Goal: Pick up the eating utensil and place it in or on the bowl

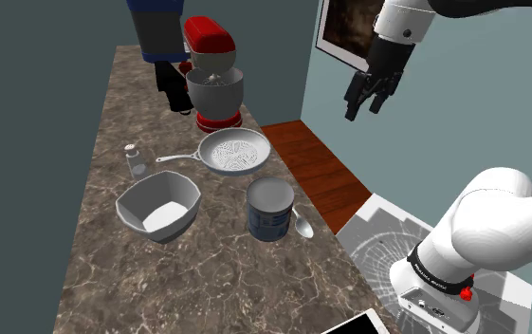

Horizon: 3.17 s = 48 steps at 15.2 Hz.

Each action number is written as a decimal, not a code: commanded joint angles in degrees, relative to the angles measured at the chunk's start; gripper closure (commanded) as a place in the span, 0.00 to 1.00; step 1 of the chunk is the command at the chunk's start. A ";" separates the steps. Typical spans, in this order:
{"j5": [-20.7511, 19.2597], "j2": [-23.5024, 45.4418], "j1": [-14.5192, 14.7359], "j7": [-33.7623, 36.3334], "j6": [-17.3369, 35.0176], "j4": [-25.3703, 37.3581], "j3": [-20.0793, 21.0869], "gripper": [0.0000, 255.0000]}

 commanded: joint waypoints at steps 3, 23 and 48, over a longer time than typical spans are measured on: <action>1.34 1.67 0.26 2.17 3.04 -1.98 1.47 0.00; 11.89 31.51 3.65 19.03 33.89 -7.18 13.76 0.00; 12.34 33.32 4.08 19.10 37.10 -8.53 14.26 1.00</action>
